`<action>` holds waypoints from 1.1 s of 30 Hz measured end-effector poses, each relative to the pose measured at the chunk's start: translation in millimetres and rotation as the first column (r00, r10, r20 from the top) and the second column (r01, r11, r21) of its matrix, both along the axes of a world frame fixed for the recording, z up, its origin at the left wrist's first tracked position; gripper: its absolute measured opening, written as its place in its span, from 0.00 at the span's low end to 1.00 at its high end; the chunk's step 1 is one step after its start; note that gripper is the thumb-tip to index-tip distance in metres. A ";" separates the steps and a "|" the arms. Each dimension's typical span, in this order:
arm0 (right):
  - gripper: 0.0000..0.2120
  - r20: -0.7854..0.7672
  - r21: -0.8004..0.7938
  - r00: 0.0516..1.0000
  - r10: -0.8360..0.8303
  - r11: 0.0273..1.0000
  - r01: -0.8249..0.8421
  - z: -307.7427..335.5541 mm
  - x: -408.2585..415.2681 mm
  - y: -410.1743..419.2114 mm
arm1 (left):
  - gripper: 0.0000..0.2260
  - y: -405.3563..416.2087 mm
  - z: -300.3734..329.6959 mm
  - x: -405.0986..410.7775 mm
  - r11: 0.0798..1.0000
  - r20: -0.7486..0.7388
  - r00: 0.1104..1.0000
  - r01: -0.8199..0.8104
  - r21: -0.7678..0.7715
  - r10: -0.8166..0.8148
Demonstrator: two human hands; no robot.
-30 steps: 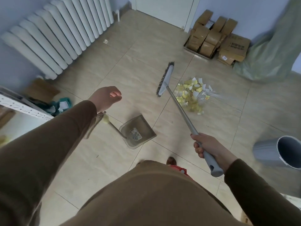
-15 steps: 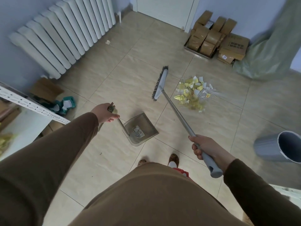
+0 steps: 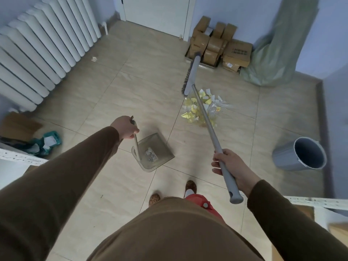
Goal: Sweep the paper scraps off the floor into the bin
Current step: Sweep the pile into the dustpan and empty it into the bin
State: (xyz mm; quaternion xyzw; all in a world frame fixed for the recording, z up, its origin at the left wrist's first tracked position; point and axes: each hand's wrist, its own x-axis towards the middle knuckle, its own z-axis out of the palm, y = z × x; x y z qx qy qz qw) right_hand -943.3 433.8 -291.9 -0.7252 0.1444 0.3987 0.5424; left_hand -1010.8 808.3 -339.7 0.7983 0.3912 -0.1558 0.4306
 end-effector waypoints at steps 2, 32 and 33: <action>0.08 -0.016 0.004 0.998 -0.053 0.999 0.053 2.6 26.1 -8.7 | 0.10 -3.0 -1.3 20.2 1.000 0.008 1.000 0.025 0.006 -0.025; 0.21 -0.089 -0.551 0.954 0.287 0.784 -0.287 -161.3 566.4 -72.1 | 0.04 -107.9 14.7 458.4 0.999 -0.074 0.996 -0.051 -0.008 0.051; 0.23 -0.123 -0.558 0.949 0.290 0.770 -0.308 -168.6 567.4 -67.1 | 0.07 -109.8 12.7 465.5 0.999 -0.075 0.996 -0.048 -0.004 0.048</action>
